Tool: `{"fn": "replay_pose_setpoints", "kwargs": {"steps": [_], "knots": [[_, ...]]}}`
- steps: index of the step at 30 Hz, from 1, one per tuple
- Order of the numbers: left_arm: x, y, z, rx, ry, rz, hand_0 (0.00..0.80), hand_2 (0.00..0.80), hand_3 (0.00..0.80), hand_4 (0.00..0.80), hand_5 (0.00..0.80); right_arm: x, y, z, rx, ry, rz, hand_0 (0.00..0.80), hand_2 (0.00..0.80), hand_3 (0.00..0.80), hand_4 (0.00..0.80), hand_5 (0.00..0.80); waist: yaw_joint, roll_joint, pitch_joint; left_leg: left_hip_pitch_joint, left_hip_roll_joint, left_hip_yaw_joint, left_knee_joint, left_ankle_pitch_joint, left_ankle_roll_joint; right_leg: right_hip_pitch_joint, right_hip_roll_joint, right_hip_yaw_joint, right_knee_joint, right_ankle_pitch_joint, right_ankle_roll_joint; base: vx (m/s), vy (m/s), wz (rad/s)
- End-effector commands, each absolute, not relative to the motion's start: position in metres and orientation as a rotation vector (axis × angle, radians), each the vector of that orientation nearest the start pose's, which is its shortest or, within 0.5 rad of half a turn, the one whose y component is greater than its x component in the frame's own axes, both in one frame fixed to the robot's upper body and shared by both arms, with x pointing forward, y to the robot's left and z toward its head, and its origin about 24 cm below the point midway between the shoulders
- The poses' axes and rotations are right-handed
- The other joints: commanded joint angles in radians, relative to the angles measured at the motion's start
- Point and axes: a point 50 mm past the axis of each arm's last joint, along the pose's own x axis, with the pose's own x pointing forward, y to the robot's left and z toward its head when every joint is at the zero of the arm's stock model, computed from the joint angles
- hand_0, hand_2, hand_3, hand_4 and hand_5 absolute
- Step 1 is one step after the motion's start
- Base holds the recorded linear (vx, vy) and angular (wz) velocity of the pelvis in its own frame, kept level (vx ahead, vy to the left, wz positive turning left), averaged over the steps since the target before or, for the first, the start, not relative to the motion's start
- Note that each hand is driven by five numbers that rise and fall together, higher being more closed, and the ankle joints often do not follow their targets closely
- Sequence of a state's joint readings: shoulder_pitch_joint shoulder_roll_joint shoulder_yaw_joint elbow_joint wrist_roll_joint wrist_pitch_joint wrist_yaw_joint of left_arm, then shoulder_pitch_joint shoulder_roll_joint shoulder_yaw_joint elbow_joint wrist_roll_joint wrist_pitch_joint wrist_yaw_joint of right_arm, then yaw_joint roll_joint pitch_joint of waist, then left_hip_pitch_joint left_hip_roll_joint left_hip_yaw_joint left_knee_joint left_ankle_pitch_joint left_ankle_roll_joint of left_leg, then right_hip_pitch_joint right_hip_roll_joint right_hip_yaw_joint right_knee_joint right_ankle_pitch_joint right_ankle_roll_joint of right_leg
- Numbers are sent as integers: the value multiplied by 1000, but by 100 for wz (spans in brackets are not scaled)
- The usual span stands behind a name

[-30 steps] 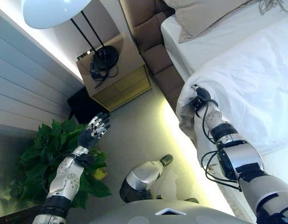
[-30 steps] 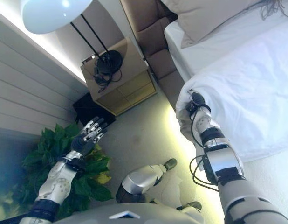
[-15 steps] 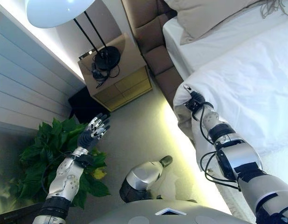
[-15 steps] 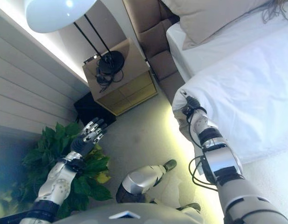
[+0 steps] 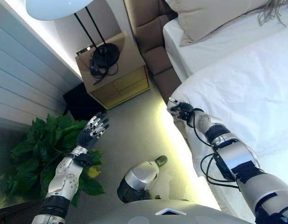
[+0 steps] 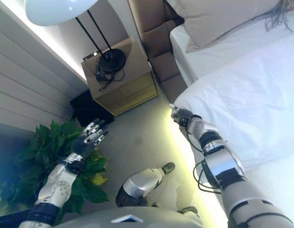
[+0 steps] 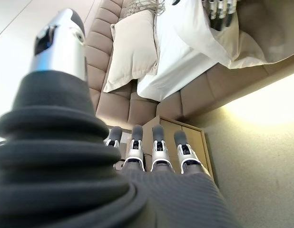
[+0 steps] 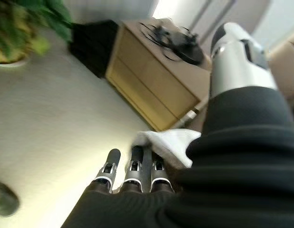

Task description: Make the bed neatly

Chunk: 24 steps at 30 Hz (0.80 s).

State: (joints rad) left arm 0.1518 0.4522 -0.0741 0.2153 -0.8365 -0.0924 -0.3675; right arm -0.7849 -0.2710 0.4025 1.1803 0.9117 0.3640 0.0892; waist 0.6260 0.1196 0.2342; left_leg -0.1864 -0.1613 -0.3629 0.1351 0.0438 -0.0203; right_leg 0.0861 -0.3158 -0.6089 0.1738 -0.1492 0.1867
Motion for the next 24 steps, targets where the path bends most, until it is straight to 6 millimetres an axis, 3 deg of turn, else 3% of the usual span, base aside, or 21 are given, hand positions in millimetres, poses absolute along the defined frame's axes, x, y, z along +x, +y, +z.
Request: {"fn": "replay_pose_setpoints", "kwargs": {"steps": [1,9,18,24], "knots": [[219,240,20,-302,100,-269,0,0,0,0,0,338,-78,-1,373,815,440,0,0,0,0,0,37,-48,21,-154,10,62,107,43,-40,65,-40,40,-37,175,-16,-12,-51,-5],[226,236,22,-284,88,-276,0,0,0,0,0,330,-80,-18,377,839,288,0,0,0,0,0,38,-59,22,-162,18,65,96,49,-43,58,-27,45,-43,173,-18,-16,-33,-1],[232,230,25,-313,30,-239,0,0,0,0,0,312,-87,-45,439,839,102,0,0,0,0,0,4,-34,58,-188,22,82,92,50,-41,18,-22,71,-42,168,-17,-76,0,-3],[233,233,29,-318,10,-227,0,0,0,0,0,325,-94,-30,499,634,100,0,0,0,0,0,-16,-46,66,-197,26,99,94,47,-44,11,-19,79,-61,182,-14,-63,-14,-13]]}}
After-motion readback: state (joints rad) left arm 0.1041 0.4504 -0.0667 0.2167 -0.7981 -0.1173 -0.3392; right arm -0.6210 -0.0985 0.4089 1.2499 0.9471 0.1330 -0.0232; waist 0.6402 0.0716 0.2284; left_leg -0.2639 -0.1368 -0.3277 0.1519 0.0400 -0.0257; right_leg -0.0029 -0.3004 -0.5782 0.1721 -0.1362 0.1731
